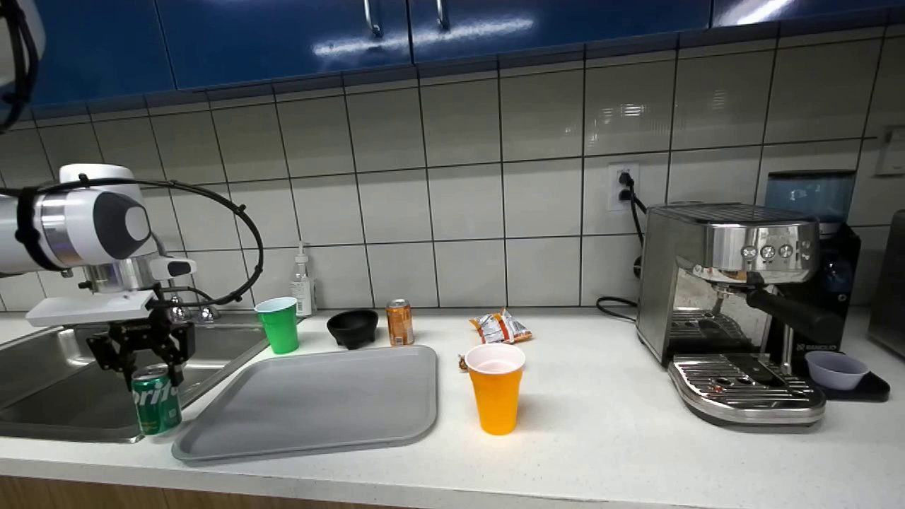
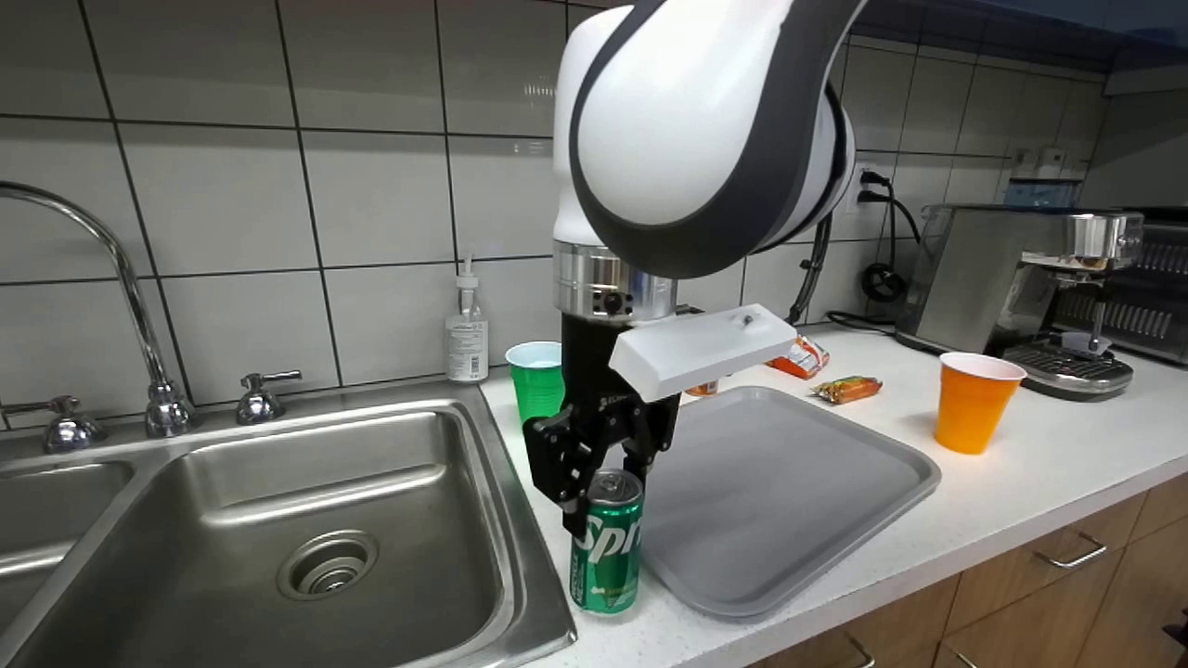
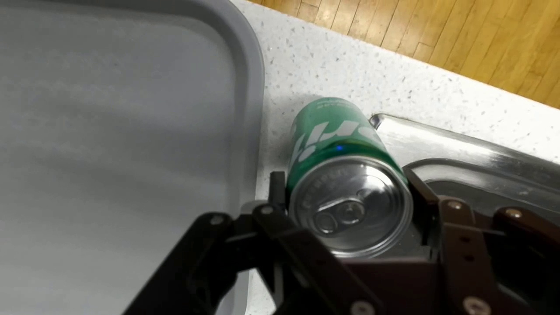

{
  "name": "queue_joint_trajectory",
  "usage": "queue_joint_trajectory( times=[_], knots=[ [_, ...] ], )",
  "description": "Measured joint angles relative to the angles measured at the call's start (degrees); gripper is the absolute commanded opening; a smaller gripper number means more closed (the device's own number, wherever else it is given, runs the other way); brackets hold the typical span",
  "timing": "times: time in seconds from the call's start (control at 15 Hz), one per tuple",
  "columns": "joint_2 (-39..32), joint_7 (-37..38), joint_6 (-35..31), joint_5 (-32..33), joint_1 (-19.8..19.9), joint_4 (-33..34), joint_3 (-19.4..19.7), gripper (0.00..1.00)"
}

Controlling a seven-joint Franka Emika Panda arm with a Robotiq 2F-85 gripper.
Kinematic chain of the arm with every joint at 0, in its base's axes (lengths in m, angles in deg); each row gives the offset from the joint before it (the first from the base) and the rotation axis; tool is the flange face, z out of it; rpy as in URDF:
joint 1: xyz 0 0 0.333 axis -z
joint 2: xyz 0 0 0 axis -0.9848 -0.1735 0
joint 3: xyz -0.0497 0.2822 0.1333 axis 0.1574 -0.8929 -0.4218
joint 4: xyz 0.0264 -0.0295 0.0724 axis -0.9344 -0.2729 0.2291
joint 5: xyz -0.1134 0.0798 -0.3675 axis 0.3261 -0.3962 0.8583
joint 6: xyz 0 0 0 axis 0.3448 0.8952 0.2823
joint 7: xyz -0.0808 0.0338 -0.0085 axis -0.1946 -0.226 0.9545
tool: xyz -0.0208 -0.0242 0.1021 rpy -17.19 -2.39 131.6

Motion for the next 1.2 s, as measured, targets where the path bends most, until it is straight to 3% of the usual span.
queue_joint_trajectory(
  times=[0.4,0.47,0.53,0.6,1.2],
  knots=[
    [-1.89,0.0,0.03,0.38,-0.1,1.34,0.06,0.39],
    [-2.04,0.0,0.04,0.4,-0.1,1.5,0.11,0.7],
    [-2.17,0.0,0.05,0.4,-0.1,1.63,0.15,0.9],
    [-2.28,0.0,0.05,0.41,-0.1,1.74,0.19,0.97],
    [-2.02,0.0,0.07,0.42,-0.06,3.17,0.41,1.0]
  ],
)
